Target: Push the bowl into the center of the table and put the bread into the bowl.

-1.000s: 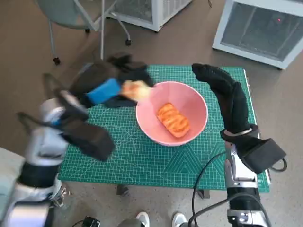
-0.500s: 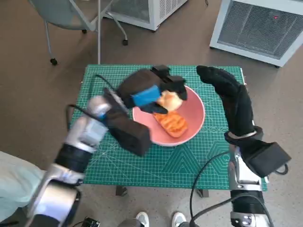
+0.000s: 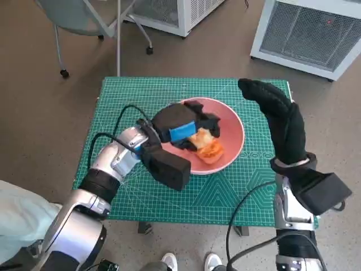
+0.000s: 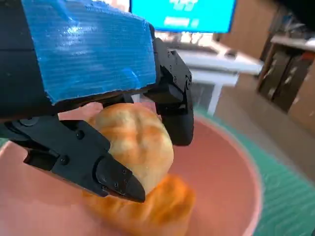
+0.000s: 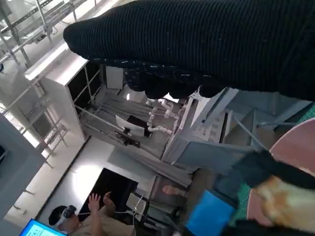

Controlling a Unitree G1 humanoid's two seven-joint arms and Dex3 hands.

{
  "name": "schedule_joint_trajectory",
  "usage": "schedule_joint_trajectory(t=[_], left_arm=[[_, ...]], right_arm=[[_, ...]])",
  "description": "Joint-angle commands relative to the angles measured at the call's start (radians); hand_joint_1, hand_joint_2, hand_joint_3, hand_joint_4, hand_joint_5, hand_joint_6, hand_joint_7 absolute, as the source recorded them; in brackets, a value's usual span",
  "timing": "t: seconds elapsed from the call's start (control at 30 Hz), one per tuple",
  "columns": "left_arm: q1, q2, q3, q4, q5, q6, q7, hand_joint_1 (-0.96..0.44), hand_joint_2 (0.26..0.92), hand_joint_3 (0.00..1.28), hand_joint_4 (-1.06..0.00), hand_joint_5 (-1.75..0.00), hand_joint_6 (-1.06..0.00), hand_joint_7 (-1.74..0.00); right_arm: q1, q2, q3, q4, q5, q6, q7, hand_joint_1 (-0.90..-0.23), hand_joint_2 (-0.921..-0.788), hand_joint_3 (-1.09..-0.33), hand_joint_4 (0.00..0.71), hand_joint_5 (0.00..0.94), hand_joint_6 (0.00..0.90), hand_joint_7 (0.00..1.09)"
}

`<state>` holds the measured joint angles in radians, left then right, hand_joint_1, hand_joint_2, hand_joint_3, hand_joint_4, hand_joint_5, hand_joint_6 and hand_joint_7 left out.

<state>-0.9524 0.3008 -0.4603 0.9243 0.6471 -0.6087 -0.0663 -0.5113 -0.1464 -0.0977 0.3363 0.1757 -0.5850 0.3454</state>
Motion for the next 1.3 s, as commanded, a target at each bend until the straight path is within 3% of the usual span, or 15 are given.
schedule_joint_trajectory(t=[0.03,0.2,0.6,0.77,1.03,1.3], left_arm=[[-0.026,0.019,-0.001,-0.037,-0.005,-0.003,-0.035,-0.30,0.862,0.01,-0.21,-0.04,-0.36,-0.11],[-0.002,0.046,0.016,-0.118,-0.014,0.008,-0.059,-0.41,0.865,0.01,-0.14,-0.01,-0.32,-0.04],[0.057,0.110,0.087,-0.247,-0.111,-0.044,-0.084,-0.51,0.887,0.01,0.00,0.00,-0.25,0.00],[0.079,0.122,0.146,-0.272,-0.248,-0.080,-0.166,-0.54,0.895,0.01,0.00,0.00,-0.24,0.00],[0.132,0.113,0.271,-0.364,-0.576,-0.049,-0.365,-0.52,0.882,0.03,0.00,0.00,-0.22,-0.02],[0.147,0.044,0.398,-0.357,-0.820,-0.069,-0.444,-0.50,0.917,0.09,-0.03,-0.01,-0.25,-0.04]], right_arm=[[0.029,0.000,-0.004,-0.009,0.009,0.023,-0.008,-0.668,-0.921,-0.751,0.191,0.003,-0.001,0.50],[0.032,0.003,-0.004,-0.021,0.006,0.035,-0.013,-0.669,-0.921,-0.745,0.191,0.002,-0.001,0.49],[0.040,0.007,-0.004,-0.055,0.014,0.067,-0.017,-0.676,-0.921,-0.737,0.191,0.002,-0.001,0.49],[0.043,0.007,-0.004,-0.068,0.019,0.079,-0.017,-0.674,-0.921,-0.731,0.190,0.001,-0.001,0.49],[0.043,0.004,-0.007,-0.095,0.024,0.097,-0.022,-0.667,-0.921,-0.730,0.190,0.001,-0.001,0.49],[0.034,-0.003,-0.014,-0.135,0.022,0.121,-0.035,-0.655,-0.921,-0.731,0.199,0.005,-0.001,0.50]])
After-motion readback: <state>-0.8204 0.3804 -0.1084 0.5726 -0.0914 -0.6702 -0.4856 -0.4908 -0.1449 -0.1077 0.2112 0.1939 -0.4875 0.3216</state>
